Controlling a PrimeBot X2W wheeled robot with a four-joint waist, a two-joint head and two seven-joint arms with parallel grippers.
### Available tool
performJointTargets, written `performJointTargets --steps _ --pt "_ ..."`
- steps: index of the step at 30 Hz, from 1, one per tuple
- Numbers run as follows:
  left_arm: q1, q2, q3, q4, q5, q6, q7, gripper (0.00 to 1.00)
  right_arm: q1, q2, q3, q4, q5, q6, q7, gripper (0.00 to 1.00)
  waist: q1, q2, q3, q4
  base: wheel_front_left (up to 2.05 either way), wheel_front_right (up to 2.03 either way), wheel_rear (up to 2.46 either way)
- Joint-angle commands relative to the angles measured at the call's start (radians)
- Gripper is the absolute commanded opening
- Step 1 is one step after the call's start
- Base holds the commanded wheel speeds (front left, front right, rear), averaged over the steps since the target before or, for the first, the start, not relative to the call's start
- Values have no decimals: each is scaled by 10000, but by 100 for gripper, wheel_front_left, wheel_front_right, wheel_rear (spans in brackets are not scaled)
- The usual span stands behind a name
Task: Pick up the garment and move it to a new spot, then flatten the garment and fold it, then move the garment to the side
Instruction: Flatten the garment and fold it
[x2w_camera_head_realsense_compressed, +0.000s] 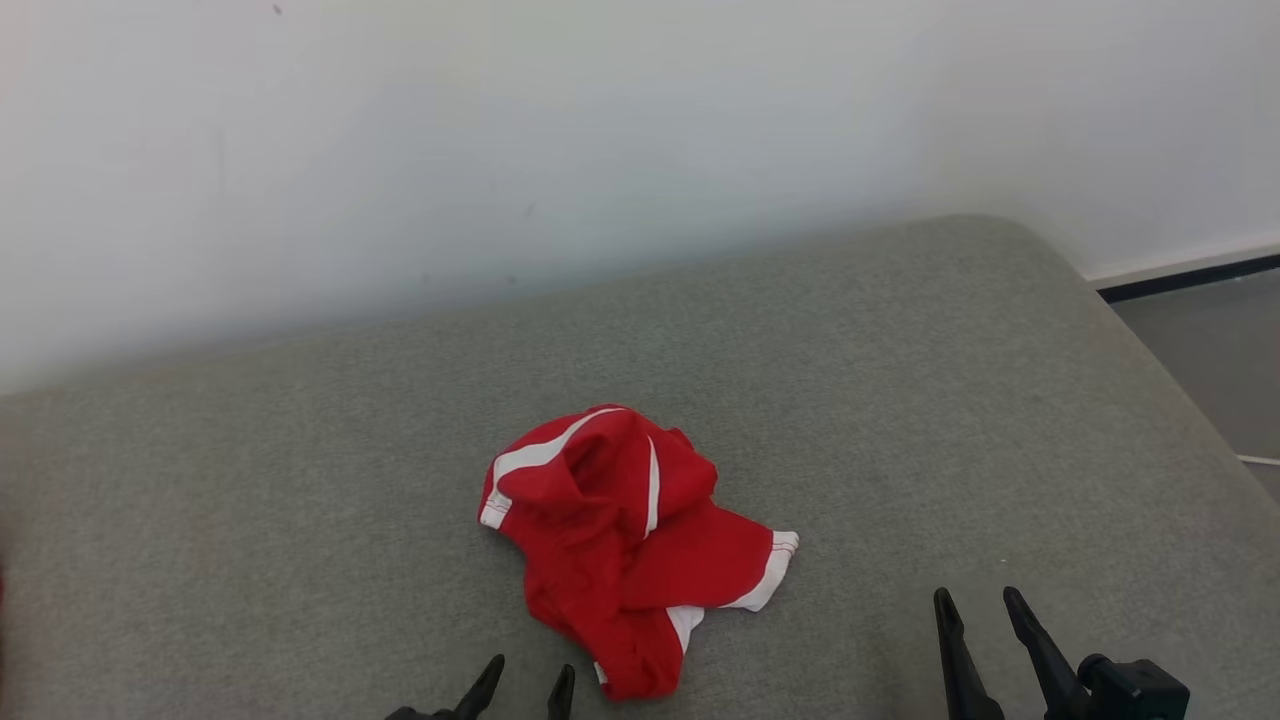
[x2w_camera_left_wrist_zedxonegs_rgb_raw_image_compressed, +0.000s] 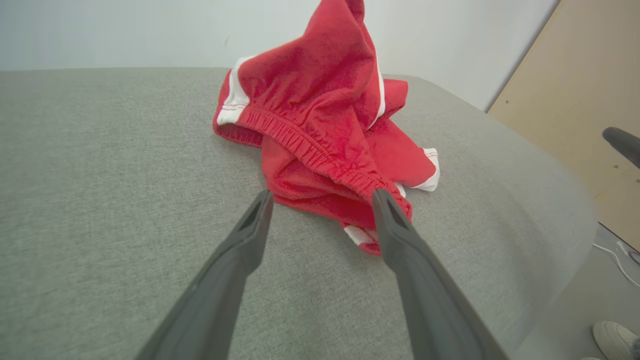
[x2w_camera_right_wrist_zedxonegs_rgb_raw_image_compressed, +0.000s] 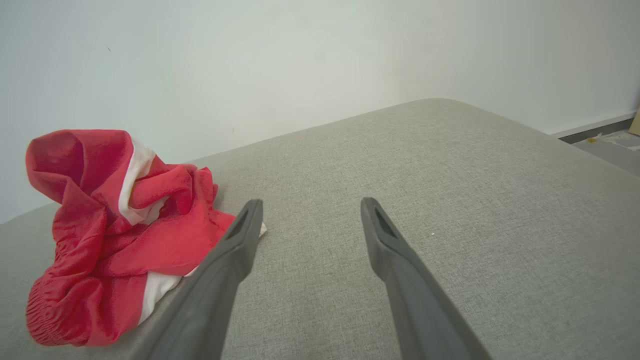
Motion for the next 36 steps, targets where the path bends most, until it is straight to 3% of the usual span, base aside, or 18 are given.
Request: performJointTargets --steps 1,12,19,20,21,29,36 --pt "-126 39 -129 101 -110 11 38 100 -79 -46 20 -6 60 -22 -5 100 0 0 206 -500 0 0 0" --pt "-604 165 -1163 987 -1148 10 273 100 -159 -40 134 -11 108 -22 -30 100 0 0 497 -1255 0 0 0" --pt "-1156 103 -1255 1713 -1399 28 227 100 -215 -53 219 22 163 -22 -79 100 0 0 589 -1408 0 0 0" --pt "-1254 88 -1314 1784 -1430 26 220 42 -228 -51 225 27 173 -22 -81 100 0 0 604 -1423 0 0 0" --pt "-1368 82 -1367 1825 -1446 23 168 0 -239 -48 231 31 180 -22 -86 100 0 0 615 -1434 0 0 0" --pt "-2180 49 -1527 1409 -1936 14 -169 0 -222 -12 143 69 175 -22 -98 100 0 0 641 -1381 0 0 0" --pt "-4271 142 -2005 136 -2389 11 57 0 -326 60 251 135 173 -22 -114 100 0 0 582 -1286 0 0 0"
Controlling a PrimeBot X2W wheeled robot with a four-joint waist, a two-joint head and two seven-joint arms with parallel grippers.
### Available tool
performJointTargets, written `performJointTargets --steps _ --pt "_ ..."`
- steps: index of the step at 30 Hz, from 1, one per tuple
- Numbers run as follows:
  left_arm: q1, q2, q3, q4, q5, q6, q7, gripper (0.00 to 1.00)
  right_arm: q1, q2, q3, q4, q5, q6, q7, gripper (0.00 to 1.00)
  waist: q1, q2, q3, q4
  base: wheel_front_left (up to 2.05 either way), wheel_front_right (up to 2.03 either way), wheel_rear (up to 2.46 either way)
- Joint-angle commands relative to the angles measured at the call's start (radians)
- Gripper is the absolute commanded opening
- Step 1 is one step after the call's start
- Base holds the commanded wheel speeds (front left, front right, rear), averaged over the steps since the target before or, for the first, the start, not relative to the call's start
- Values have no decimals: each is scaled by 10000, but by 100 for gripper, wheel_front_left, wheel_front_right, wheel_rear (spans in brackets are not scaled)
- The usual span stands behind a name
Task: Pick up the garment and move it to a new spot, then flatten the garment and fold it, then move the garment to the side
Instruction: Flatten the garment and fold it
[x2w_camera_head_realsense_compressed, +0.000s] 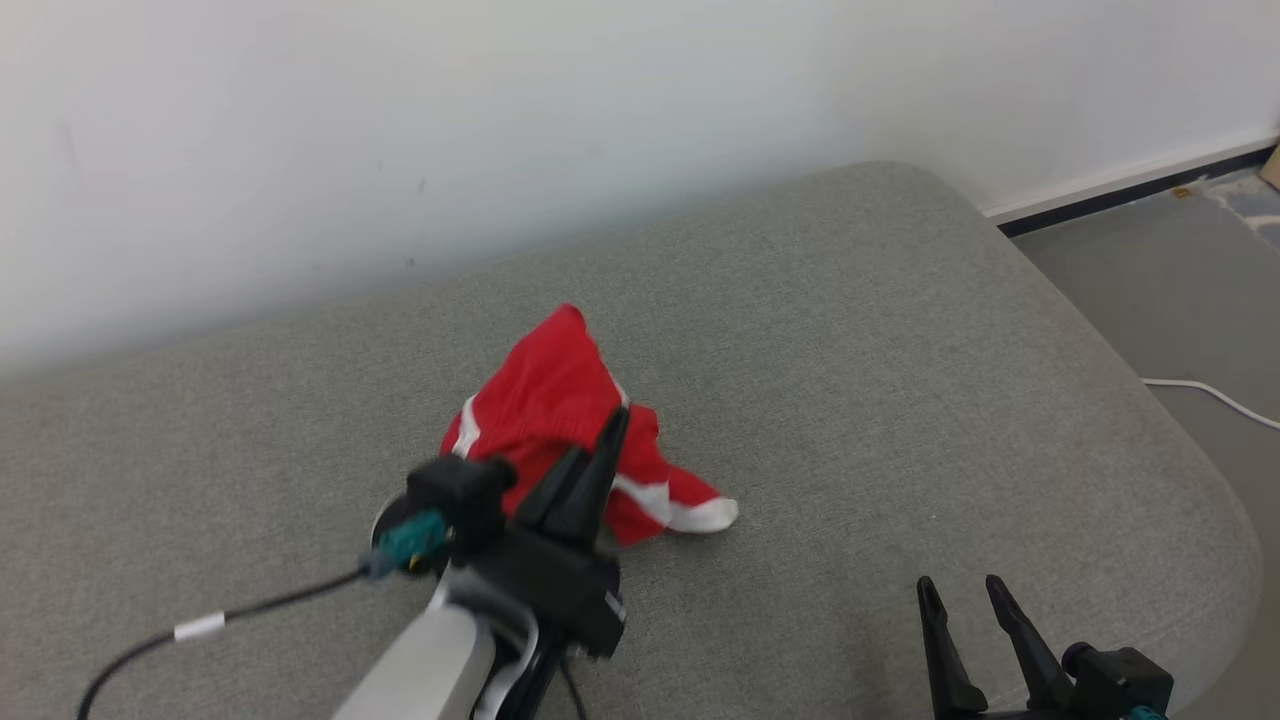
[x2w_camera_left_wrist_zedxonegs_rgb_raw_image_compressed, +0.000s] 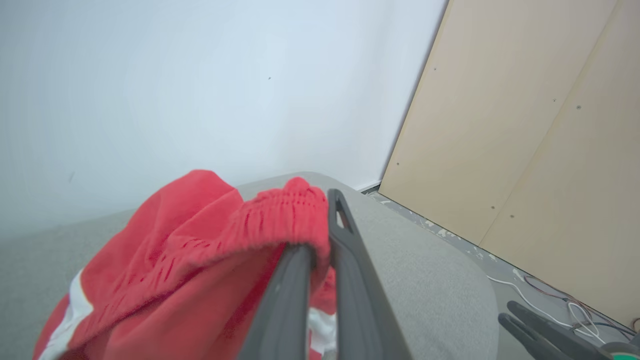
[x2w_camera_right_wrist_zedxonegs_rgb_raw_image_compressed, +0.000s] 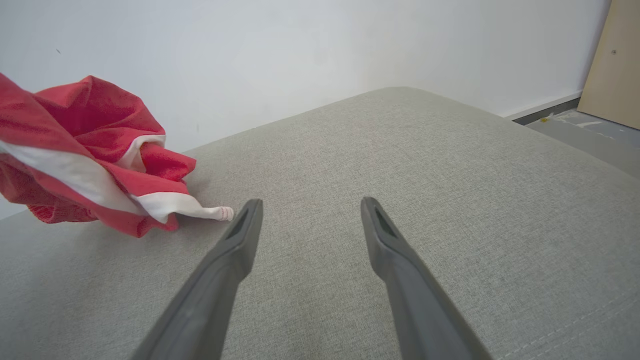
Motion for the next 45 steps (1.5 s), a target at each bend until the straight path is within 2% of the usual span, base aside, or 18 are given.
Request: performJointTargets --steps 1,10,18,25,36,40,45 --pt "-574 -48 -153 -189 -137 11 93 0 -101 35 44 19 32 -22 -46 100 -1 0 16 -18 0 0 0" --pt "-3226 -416 -624 -162 -1356 10 -82 0 -205 121 197 105 91 -22 -68 100 -1 0 183 -435 0 0 0" --pt "-4432 -573 -430 -193 -2660 10 -754 0 -223 167 221 159 103 -22 -103 100 -1 0 286 -539 0 0 0" --pt "-4546 -592 -719 -104 -3464 10 -811 0 -340 204 395 234 96 -22 -120 100 -1 0 275 -365 0 0 0" --pt "-4943 -566 -2769 596 -4357 9 -817 0 -599 301 863 443 271 -22 -121 100 -1 0 478 -638 0 0 0" --pt "-4606 -541 -3200 1621 -4087 9 -818 0 -484 322 658 446 322 -22 -126 100 -1 0 777 -255 0 0 0" --pt "-4100 -134 -3471 2809 -3752 170 -813 0 -525 339 552 313 269 -22 -114 100 -1 0 1028 475 0 0 0"
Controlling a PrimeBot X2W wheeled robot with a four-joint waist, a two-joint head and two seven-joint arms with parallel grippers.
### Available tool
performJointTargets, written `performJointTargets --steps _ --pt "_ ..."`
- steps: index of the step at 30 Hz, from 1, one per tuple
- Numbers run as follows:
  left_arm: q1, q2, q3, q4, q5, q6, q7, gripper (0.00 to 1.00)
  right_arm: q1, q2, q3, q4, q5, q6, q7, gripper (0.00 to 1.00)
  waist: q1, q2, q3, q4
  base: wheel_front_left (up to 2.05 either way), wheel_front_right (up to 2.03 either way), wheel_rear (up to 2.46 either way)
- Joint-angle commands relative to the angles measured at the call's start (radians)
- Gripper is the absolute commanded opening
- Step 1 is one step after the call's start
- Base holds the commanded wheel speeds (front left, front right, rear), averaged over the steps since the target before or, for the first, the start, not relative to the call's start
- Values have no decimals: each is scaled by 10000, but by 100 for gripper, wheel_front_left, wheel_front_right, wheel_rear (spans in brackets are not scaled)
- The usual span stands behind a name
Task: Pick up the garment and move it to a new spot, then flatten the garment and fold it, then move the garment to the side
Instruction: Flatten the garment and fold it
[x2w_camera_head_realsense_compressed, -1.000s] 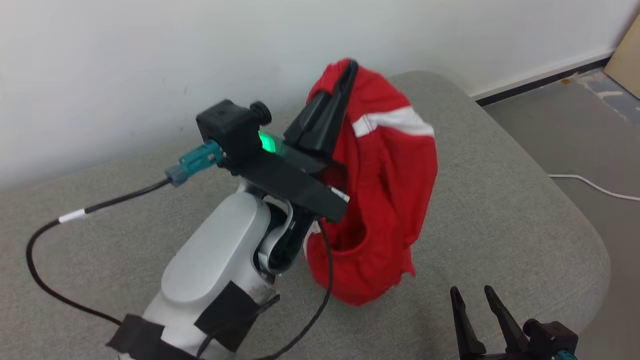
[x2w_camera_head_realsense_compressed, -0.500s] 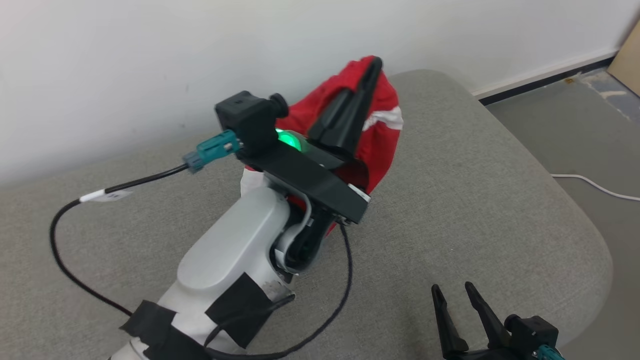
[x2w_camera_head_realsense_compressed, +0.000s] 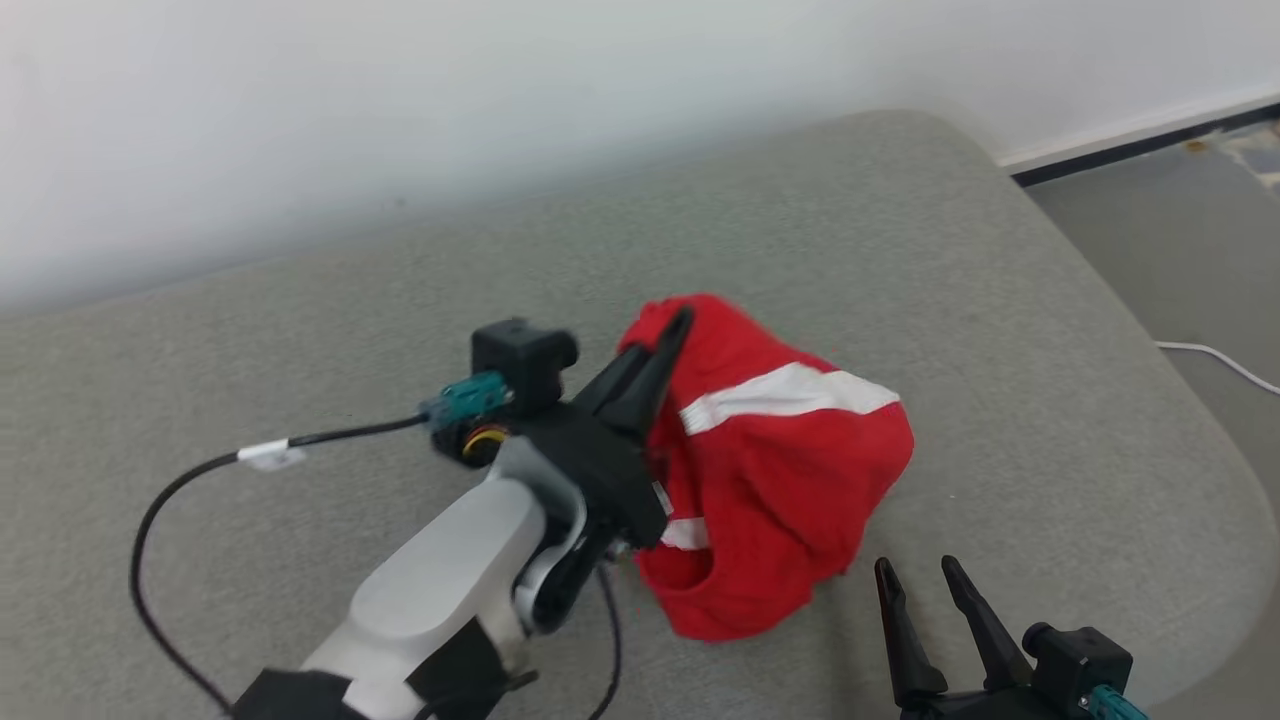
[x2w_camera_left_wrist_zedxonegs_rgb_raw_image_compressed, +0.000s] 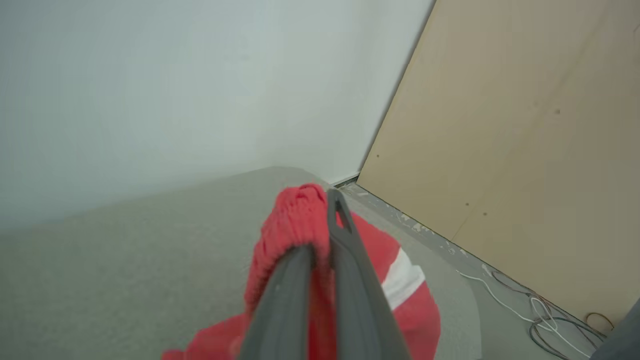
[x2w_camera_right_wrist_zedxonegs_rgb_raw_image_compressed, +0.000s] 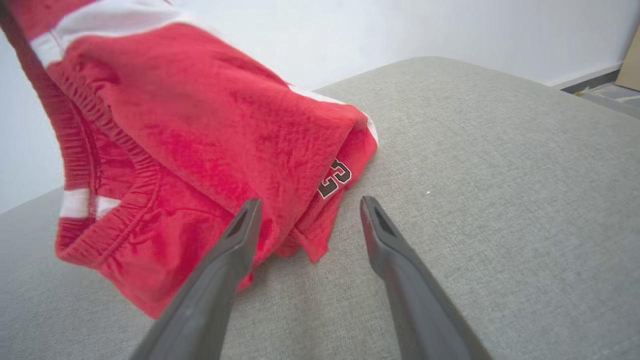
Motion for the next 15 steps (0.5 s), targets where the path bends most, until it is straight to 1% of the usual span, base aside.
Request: performJointTargets --steps 1,5,9,12,15 --pt "296 158 -2 116 50 89 -22 0 -18 31 -8 -63 -52 -22 -4 100 -1 -1 250 624 0 0 0" --pt "1060 701 107 236 -178 378 52 0 91 -55 -41 -123 -92 -22 -4 100 -1 -1 218 1293 0 0 0" --pt "1782 1065 309 46 -559 539 89 0 182 -115 -81 -161 -99 -22 -5 100 -1 -1 138 1886 0 0 0" --pt "2095 1254 461 24 -680 668 73 0 178 -93 39 -185 -125 -22 -1 100 -1 -1 90 2129 0 0 0" --pt "2274 1330 599 174 -721 779 35 0 89 -91 161 -179 -69 -22 17 100 -1 -1 71 2197 0 0 0"
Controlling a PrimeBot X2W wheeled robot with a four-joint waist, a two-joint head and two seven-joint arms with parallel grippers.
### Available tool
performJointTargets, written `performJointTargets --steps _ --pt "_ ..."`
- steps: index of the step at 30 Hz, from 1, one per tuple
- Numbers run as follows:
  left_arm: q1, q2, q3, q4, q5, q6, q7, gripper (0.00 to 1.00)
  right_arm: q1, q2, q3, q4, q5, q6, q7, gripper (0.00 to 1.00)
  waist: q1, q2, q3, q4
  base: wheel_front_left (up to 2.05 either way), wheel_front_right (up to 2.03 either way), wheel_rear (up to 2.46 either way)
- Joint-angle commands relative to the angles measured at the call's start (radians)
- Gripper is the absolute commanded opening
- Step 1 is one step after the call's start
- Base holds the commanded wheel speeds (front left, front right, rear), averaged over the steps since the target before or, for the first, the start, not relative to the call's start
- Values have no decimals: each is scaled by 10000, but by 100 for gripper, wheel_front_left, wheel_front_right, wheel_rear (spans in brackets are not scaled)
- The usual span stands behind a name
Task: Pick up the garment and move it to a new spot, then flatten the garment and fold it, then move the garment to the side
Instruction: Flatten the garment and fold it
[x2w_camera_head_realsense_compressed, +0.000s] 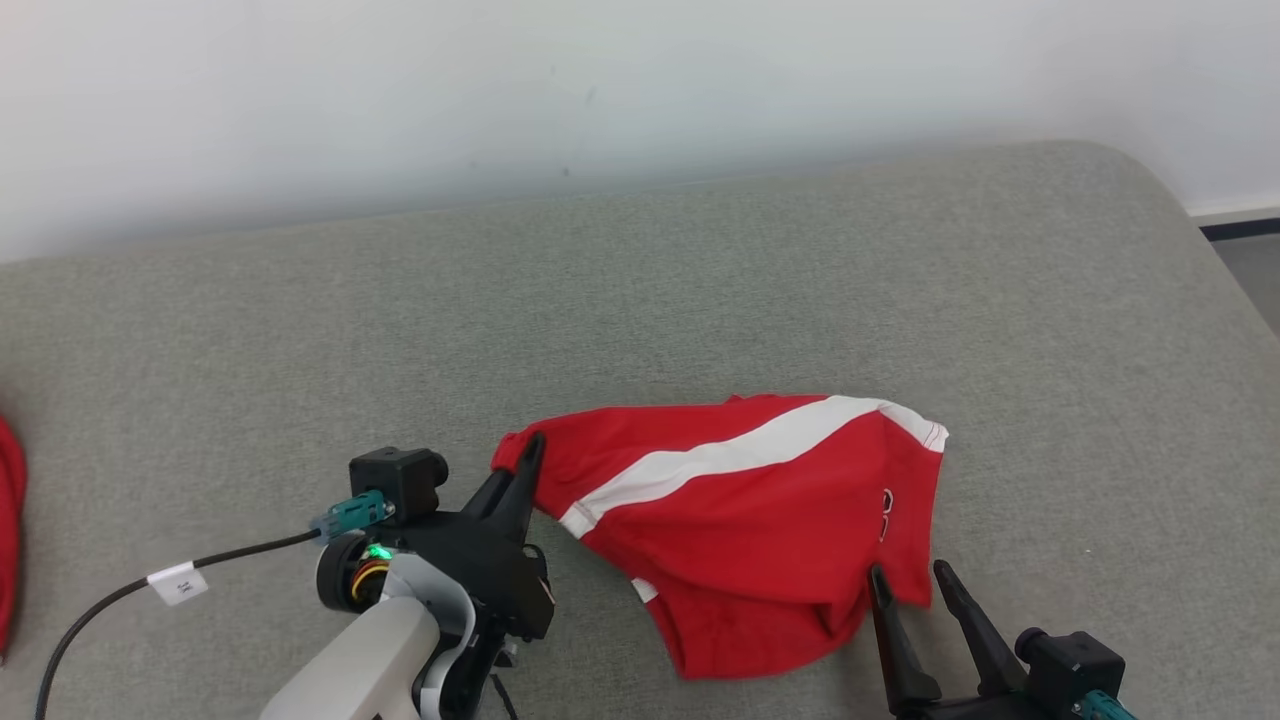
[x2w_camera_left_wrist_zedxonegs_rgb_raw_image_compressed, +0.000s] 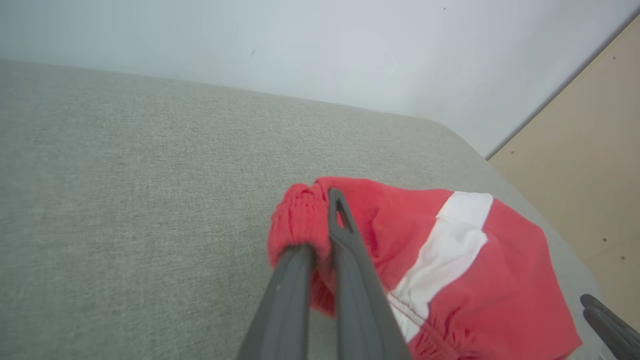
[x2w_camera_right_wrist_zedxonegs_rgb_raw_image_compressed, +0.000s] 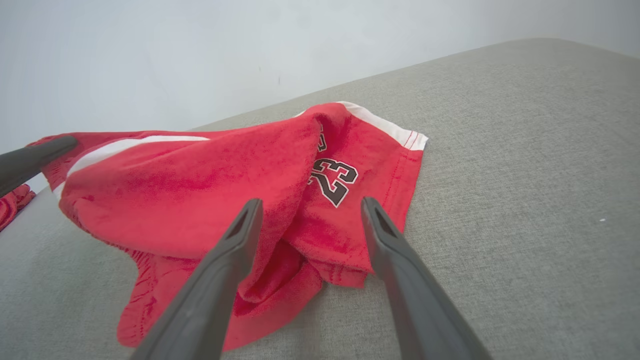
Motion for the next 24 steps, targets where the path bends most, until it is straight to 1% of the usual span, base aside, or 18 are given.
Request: performJointTargets --steps 1,3,4,5,13,16,24 --pt "178 21 68 105 -14 75 -61 0 -40 -33 45 -7 0 -22 20 100 0 -1 -42 207 0 0 0" --pt "196 15 152 282 -3 148 -78 0 -83 -59 120 13 52 -22 35 100 0 -1 -41 182 0 0 0" --pt "188 14 215 379 32 180 -93 40 -93 -74 161 20 76 -22 42 100 0 -1 -38 152 0 0 0" --pt "202 6 263 473 72 238 -106 100 -93 -94 181 35 92 -22 28 100 0 -1 -40 123 0 0 0" --pt "453 187 999 823 584 592 -115 100 -48 -144 45 104 187 -22 19 100 0 -1 -225 -87 0 0 0" --pt "702 249 1127 855 706 608 -117 100 4 -132 14 121 175 -22 14 100 0 -1 -335 -118 0 0 0" --pt "1535 429 1116 1260 433 554 -40 100 199 -93 -173 109 157 -22 9 100 0 -1 -771 -96 0 0 0"
